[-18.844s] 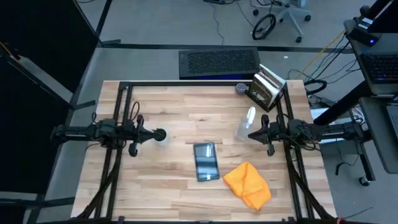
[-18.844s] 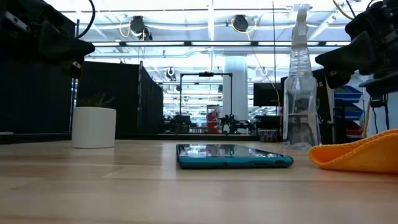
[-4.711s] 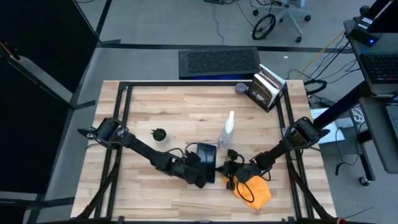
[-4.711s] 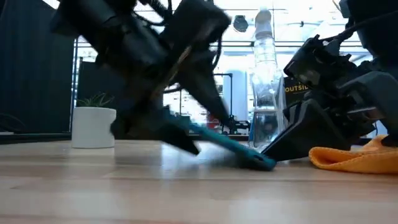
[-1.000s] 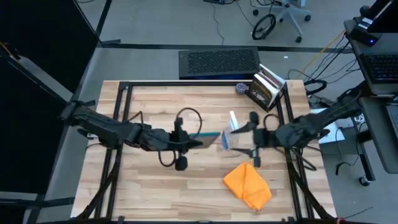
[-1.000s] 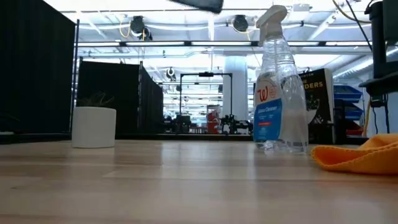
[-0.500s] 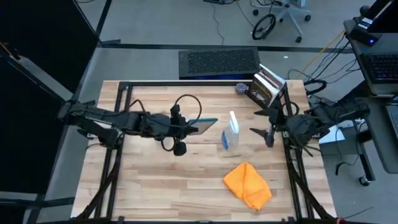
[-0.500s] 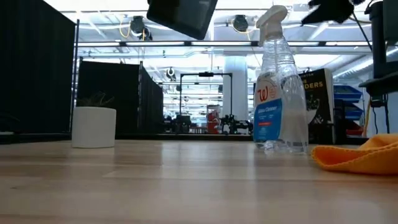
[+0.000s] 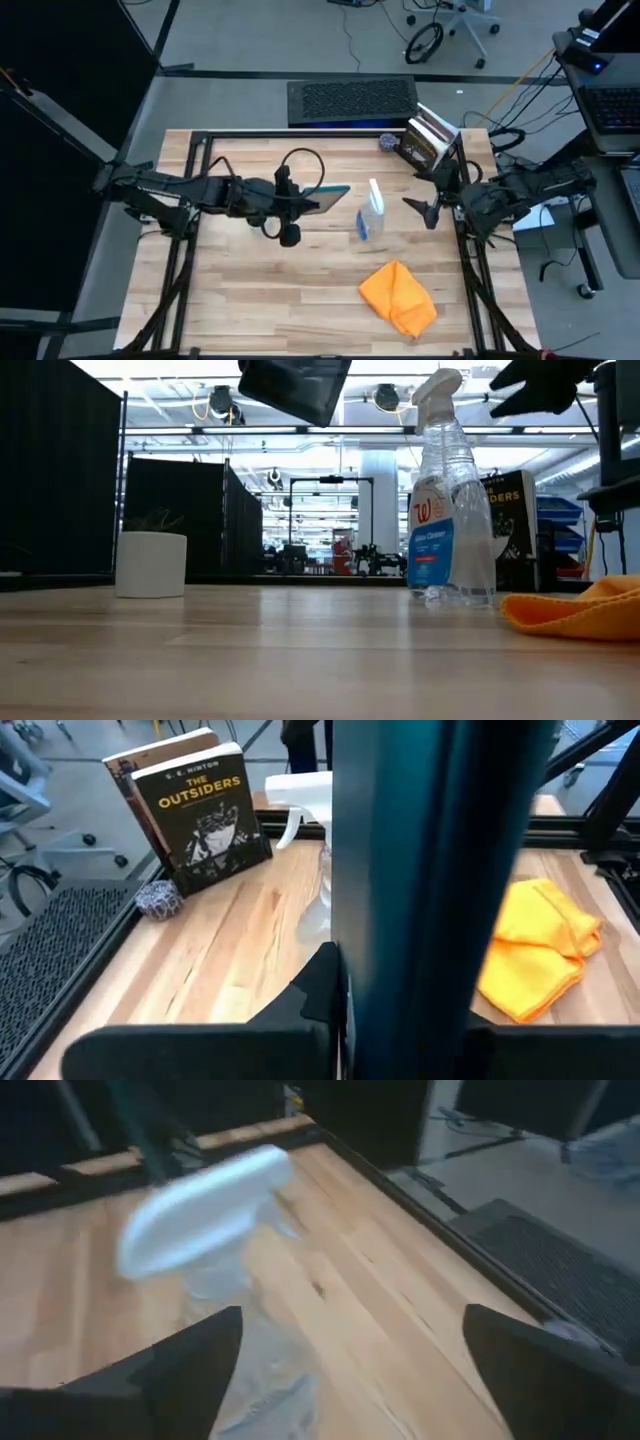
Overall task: Apply microfiber cloth
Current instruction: Spray the front tablet using the spray bottle
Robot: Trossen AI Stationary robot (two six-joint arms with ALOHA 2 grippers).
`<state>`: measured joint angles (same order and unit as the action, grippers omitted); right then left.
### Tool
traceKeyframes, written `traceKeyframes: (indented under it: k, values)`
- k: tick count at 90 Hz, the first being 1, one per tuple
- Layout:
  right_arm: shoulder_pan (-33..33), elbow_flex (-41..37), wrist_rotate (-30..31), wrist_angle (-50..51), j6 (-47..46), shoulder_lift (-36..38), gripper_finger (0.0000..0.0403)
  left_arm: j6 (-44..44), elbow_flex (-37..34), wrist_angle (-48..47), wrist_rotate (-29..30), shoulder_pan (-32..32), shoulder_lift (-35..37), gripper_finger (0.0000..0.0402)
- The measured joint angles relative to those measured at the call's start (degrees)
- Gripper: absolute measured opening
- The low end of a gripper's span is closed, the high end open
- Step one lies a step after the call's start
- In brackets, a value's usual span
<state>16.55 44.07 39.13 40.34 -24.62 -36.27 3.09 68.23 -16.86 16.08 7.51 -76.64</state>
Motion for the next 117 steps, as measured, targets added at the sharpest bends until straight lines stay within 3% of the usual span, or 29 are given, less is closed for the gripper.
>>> traceKeyframes:
  k: [16, 25, 34, 54, 72, 90, 107, 117]
  values:
    - [-0.1, 0.0, -0.7, 0.1, 2.4, 0.0, 0.0367, 1.1, -0.2, 0.4, 0.0, -1.9, 0.0, 0.0008]
    - [-0.1, 0.0, 0.2, -3.0, -3.1, -0.5, 0.0356, 1.1, -1.1, 1.4, 0.0, -3.4, 0.0, 0.0008]
    - [-0.2, -0.7, -1.8, -4.4, 2.3, -1.7, 0.0353, 1.1, -1.2, 1.3, 0.0, -5.3, -0.1, 0.0007]
    - [-0.1, -4.2, -5.4, -9.9, 3.3, -5.0, 0.0353, 1.1, -1.2, 1.5, 0.1, -8.0, -0.1, 0.0007]
    - [-3.1, -7.3, -12.6, -14.1, 11.4, -3.8, 0.0352, 1.1, -1.2, 1.6, -2.8, -9.2, -0.7, 0.0007]
    - [-9.7, -7.6, -25.7, -19.6, 20.2, 0.3, 0.0352, 1.3, -1.2, 2.4, -5.6, -10.5, -3.2, 0.0006]
    - [-17.1, -14.6, -35.2, -31.9, 24.9, -0.4, 0.0352, 1.1, -1.3, 6.4, -6.1, -11.7, -5.1, 0.0006]
    - [-20.8, -17.7, -36.8, -38.7, 26.2, -0.2, 0.0352, 1.0, -1.3, 7.7, -7.0, -13.2, -5.7, 0.0006]
